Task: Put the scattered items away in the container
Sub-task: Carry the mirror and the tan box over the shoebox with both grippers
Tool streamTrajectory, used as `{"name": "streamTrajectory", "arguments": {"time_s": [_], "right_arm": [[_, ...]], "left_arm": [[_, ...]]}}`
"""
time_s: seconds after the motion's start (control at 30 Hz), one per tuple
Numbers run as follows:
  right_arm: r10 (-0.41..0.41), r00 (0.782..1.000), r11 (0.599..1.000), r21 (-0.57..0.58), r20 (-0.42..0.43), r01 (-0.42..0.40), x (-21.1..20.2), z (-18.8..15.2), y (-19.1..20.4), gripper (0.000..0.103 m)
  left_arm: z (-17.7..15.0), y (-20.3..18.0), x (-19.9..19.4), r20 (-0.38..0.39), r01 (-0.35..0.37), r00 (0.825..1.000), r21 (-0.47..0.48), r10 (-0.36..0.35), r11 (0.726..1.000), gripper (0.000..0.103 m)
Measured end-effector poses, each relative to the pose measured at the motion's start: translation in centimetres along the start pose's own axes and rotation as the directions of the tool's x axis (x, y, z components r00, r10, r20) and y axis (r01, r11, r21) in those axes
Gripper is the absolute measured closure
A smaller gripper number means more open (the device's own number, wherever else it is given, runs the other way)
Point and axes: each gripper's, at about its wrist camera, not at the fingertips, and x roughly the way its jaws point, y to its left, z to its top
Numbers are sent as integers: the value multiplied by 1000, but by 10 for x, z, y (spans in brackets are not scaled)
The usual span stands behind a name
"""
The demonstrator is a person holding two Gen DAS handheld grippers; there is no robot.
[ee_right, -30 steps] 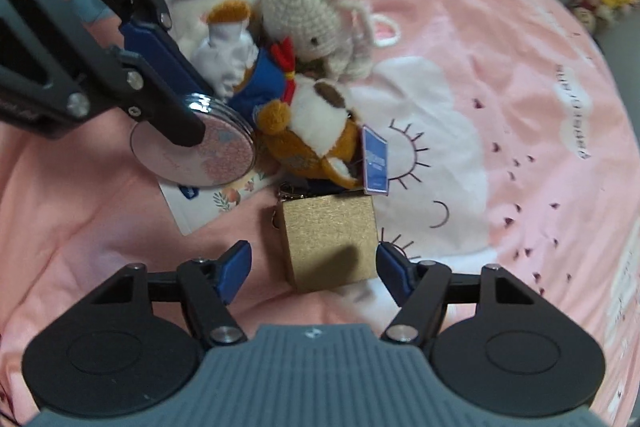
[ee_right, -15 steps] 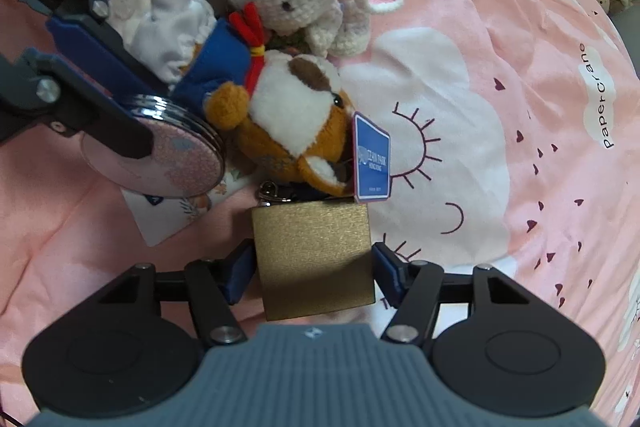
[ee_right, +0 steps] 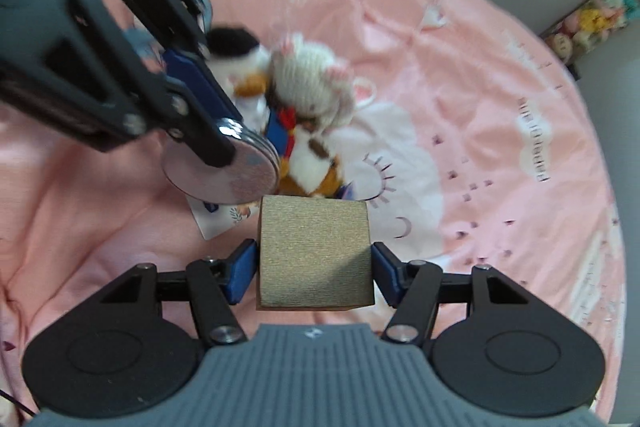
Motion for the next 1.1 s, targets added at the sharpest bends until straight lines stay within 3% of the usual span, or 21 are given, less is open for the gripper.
{"name": "streamTrajectory", "arguments": {"time_s": [0.2, 0.47, 0.77, 1.1], "right_arm": [[-108, 994, 992, 75, 27, 106, -57, -29, -12, 39], [-206, 976, 953, 211, -75, 217, -91, -107, -14, 39], [-203, 969, 911, 335, -143, 241, -81, -172, -11, 39], [-187, 973, 879, 418, -137, 228, -52, -209, -30, 39]], "left_arm": [[28, -34, -18, 57, 73, 995, 89, -78, 993, 88], [58, -98, 7, 54, 188, 978, 201, -202, 961, 88], [72, -142, 85, 7, 289, 956, 146, -293, 946, 88], [66, -140, 155, -5, 271, 963, 25, -271, 962, 88]]}}
